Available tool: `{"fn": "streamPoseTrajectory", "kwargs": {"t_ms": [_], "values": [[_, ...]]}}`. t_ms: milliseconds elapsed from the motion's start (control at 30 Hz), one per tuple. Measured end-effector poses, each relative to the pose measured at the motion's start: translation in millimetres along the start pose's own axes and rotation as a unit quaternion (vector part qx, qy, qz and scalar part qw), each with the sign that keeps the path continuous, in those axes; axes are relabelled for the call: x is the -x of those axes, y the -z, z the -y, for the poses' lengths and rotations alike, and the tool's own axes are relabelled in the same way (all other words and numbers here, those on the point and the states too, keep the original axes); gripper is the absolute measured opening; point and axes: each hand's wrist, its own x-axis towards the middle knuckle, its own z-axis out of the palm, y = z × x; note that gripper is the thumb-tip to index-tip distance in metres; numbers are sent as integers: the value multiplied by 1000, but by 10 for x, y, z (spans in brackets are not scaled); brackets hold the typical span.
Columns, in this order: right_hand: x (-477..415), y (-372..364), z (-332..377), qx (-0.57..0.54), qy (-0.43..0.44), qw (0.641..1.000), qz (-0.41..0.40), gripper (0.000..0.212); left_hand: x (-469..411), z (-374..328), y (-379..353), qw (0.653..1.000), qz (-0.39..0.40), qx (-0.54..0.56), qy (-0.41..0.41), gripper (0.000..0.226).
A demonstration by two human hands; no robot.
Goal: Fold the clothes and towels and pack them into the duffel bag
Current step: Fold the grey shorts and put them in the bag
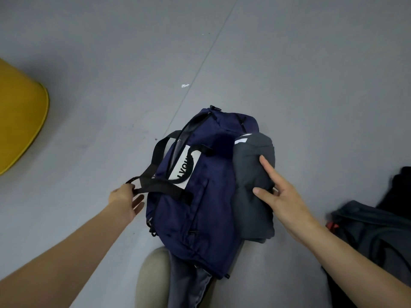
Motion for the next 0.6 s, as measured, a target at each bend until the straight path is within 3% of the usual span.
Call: {"fn": "streamPoseTrajectory", "kwargs": {"t_ms": [100, 167, 233, 267, 300, 333, 400, 433, 500, 533, 600], "values": [[2, -26, -48, 13, -8, 1000, 4, 74, -134, 3, 245, 998, -17, -11, 62, 9], [2, -32, -81, 24, -10, 1000, 4, 74, -168, 29, 354, 995, -5, -50, 85, 30], [0, -44, -119, 33, -16, 999, 9, 74, -201, 74, 395, 988, -16, -155, 13, 68], [-2, -48, -145, 34, -20, 999, 12, 74, -197, 89, 394, 967, -34, -238, -79, 82], [-7, -54, -173, 33, -23, 999, 14, 74, -167, 91, 369, 928, -46, -314, -196, 86], [-11, -63, -196, 34, -25, 999, 14, 74, -108, 73, 319, 866, -54, -371, -330, 79], [-19, -77, -223, 38, -26, 999, 14, 74, 141, 26, 96, 717, -23, -416, -559, 54], [-24, -79, -231, 40, -27, 999, 14, 74, 268, 50, -56, 652, 14, -429, -625, 48], [-17, -69, -243, 45, -27, 999, 10, 74, 467, 244, -382, 549, 73, -490, -674, 53], [-9, -62, -249, 47, -26, 999, 8, 74, 534, 378, -530, 517, 92, -545, -654, 66], [11, -43, -266, 50, -25, 998, 6, 73, 532, 599, -734, 499, 109, -650, -563, 98]]}}
